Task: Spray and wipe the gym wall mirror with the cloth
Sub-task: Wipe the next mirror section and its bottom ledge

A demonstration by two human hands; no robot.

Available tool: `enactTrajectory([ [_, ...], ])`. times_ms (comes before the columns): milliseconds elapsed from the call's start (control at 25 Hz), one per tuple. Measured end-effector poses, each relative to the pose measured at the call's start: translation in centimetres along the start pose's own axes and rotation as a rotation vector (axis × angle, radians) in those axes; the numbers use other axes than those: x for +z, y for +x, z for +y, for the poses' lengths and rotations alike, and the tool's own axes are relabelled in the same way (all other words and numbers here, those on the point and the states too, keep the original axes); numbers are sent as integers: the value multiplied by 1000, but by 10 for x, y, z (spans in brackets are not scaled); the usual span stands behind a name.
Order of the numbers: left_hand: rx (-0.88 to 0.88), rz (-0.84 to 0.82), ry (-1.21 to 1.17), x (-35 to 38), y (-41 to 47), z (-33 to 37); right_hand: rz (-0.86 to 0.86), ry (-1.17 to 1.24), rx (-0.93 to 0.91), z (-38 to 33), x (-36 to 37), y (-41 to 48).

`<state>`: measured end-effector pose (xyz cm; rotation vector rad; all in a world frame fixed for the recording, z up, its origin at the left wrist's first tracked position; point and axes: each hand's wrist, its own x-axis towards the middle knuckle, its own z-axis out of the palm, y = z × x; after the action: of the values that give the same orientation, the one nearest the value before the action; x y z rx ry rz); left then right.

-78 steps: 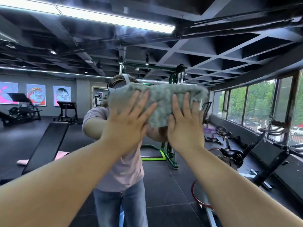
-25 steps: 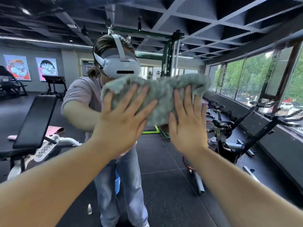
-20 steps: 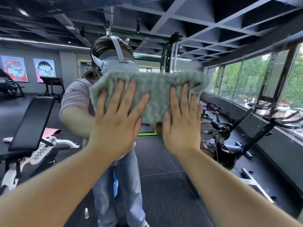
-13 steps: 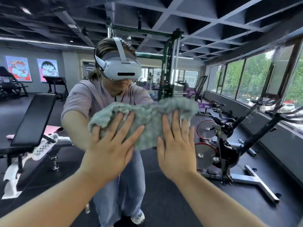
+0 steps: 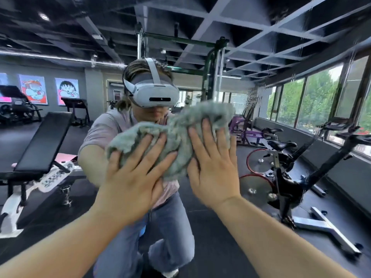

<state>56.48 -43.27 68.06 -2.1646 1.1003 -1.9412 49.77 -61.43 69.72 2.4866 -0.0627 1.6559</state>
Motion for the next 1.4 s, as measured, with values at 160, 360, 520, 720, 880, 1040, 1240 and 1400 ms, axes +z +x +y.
enactTrajectory([
  [160,-43,71,-8,3,39,-16,86,54,82,0,-9,49],
  [360,-96,97,-64,32,-22,51,40,72,112,-11,29,-54],
  [520,-19,42,-46,49,-99,100,-84,-18,85,-1,52,-153],
  [720,-69,-65,5,27,-61,61,-124,-65,91,11,20,-91],
  [880,-195,-31,1,25,-58,57,-91,-54,132,-2,30,-104],
  [1040,-91,-40,-7,40,-131,94,-103,-60,44,-16,65,-189],
  [1240,-48,-61,28,39,-165,99,-160,-37,22,-18,62,-200],
  [1400,-193,-44,-44,45,-191,133,-124,6,97,-30,85,-251],
])
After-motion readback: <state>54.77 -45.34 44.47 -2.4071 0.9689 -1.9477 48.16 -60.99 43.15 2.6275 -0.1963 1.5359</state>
